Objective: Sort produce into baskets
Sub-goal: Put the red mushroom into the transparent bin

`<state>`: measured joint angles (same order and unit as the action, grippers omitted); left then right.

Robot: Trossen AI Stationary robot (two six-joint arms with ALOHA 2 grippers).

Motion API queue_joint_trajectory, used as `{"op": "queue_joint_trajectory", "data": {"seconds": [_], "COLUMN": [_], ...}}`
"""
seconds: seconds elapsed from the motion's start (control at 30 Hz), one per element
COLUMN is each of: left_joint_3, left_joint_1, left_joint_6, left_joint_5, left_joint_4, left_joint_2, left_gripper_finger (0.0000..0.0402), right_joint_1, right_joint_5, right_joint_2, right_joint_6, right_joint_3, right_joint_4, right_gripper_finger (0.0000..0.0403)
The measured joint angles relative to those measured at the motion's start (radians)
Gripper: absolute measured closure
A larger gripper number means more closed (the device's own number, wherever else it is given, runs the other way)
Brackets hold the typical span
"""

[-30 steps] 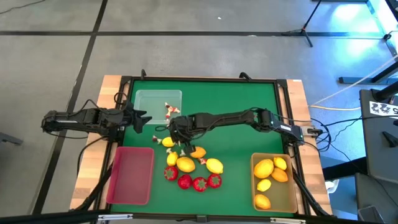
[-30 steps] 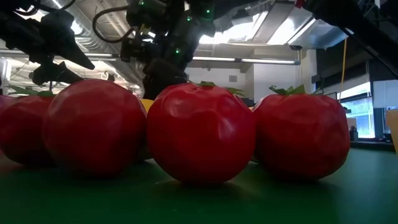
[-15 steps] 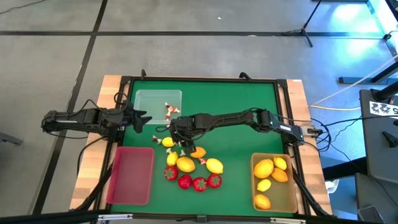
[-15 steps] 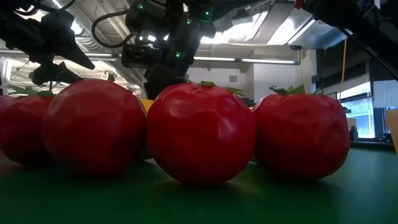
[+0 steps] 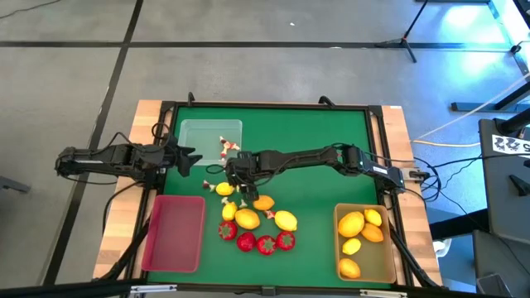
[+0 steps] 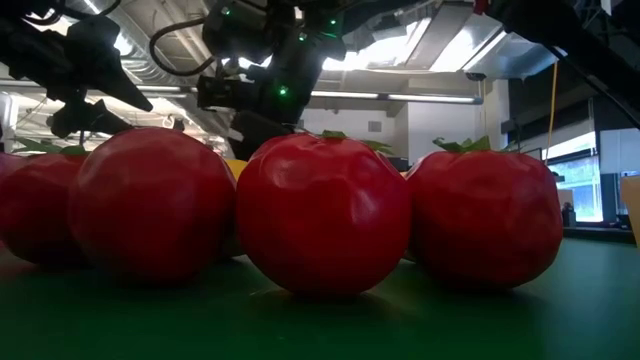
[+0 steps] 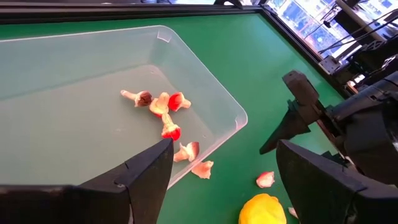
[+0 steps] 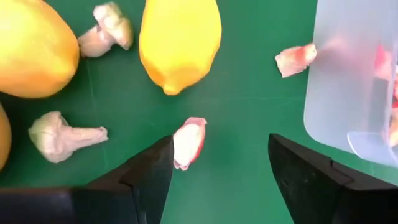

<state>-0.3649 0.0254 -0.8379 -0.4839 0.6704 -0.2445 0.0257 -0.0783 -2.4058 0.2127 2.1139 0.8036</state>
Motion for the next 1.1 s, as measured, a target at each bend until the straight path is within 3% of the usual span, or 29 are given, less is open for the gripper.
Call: {"op": "queue_joint_trajectory", "data": {"seconds": [0.23, 1.1], "left_joint_3": [0.000, 0.000], "left_joint_1": [0.000, 0.000], "left_joint_6": [-0.003, -0.010], "left_joint_5": [0.000, 0.000], "left_joint_4": [0.000, 0.000], "left_joint_2": [0.000, 0.000], "left_gripper_finger": [0.0123, 0.0123], "right_joint_1": [0.000, 0.000], "right_joint_5": [0.044, 0.045], "right_joint_2": [-0.007, -0.075], "right_joint_6": [-0.032, -0.107], "right_joint_3": [0.000, -0.004], "right_joint_4": [-0.060, -0.111], "right_gripper_finger": [0.0143, 0.0143]}}
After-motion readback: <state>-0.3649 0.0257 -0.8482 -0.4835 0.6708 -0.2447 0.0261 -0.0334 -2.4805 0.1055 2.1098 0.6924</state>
